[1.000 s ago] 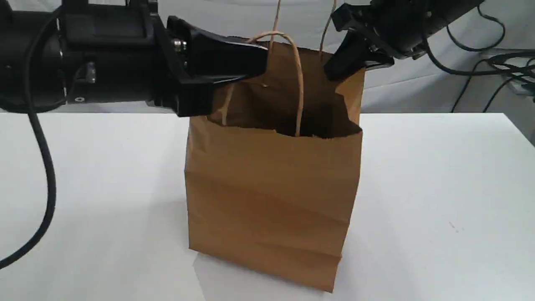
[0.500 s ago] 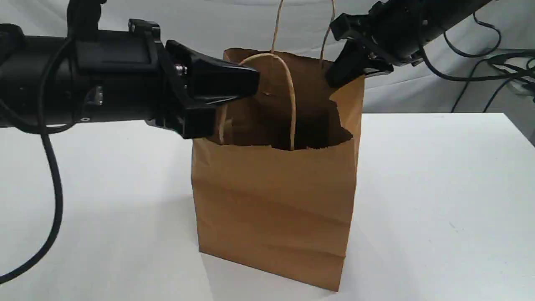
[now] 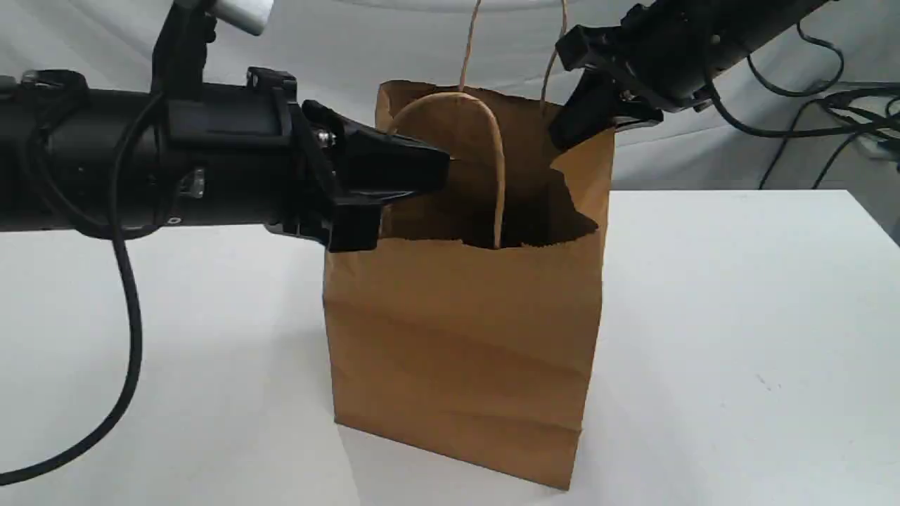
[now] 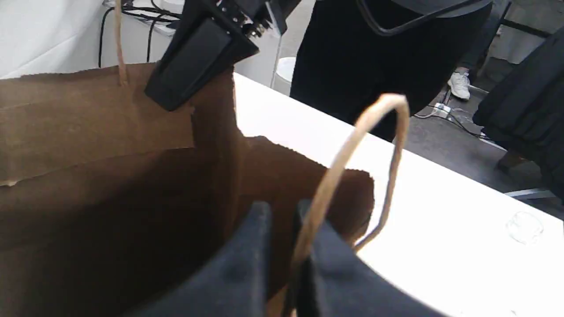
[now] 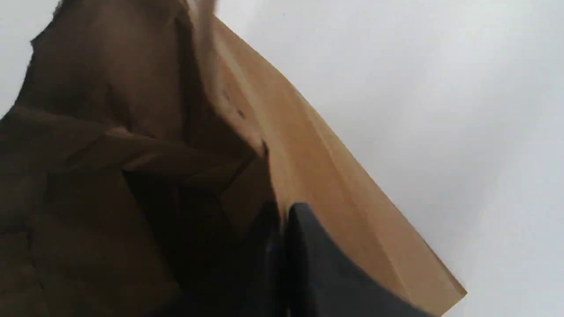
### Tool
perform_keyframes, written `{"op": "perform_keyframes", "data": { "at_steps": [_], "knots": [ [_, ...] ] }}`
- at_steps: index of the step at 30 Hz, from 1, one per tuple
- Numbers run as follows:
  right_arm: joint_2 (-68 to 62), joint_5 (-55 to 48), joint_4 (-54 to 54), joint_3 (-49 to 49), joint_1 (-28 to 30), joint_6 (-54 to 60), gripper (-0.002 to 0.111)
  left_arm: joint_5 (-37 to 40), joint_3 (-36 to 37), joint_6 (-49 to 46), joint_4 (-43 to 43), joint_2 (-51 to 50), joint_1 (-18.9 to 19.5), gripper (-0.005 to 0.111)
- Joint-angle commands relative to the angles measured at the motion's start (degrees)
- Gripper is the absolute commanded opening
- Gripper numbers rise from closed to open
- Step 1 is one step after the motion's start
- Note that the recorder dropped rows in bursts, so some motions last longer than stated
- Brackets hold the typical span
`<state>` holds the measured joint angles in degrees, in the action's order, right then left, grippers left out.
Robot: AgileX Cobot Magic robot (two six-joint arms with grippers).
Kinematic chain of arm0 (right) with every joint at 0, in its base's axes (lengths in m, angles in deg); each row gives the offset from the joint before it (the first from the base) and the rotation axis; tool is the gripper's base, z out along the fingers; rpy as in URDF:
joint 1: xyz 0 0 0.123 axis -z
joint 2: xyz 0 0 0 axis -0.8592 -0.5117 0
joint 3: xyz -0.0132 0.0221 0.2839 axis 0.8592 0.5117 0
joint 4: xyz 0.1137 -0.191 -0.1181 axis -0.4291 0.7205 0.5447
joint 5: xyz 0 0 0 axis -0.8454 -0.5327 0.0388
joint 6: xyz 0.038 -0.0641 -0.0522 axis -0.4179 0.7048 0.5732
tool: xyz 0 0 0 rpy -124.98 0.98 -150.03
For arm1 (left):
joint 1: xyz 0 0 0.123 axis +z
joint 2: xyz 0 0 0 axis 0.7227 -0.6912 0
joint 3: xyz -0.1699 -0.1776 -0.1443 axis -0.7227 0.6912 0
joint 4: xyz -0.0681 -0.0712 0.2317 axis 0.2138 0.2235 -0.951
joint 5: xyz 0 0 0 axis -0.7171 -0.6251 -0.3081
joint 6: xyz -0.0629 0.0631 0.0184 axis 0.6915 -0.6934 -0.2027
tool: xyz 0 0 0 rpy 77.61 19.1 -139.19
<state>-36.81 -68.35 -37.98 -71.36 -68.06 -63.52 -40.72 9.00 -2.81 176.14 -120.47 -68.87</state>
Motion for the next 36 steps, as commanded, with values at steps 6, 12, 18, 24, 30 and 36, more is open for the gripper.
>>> {"op": "perform_keyframes", "data": {
  "at_steps": [6, 12, 18, 24, 30, 36],
  "knots": [
    [0.3, 0.4, 1.7, -0.3, 0.0, 0.2, 0.000, -1.2, 0.3, 3.1, 2.9, 0.2, -0.3, 0.055],
    [0.3, 0.4, 1.7, -0.3, 0.0, 0.2, 0.000, -1.0, 0.3, 4.5, 2.3, 0.7, -0.3, 0.063],
    [0.3, 0.4, 1.7, -0.3, 0.0, 0.2, 0.000, -1.3, 0.3, 4.5, 1.5, 4.8, -0.3, 0.063],
    [0.3, 0.4, 1.9, -0.3, 0.0, 0.2, 0.000, -3.4, 0.3, 12.1, -9.8, 10.3, -0.3, 0.063],
    [0.3, 0.4, 3.1, -0.3, 0.0, 0.2, 0.000, -2.8, 0.3, 31.4, -31.7, 14.3, -0.3, 0.058],
    [0.3, 0.4, 3.2, -0.3, 0.0, 1.0, 0.016, 0.2, 0.3, 37.2, -42.3, 18.8, -0.3, 0.026]
  ]
}}
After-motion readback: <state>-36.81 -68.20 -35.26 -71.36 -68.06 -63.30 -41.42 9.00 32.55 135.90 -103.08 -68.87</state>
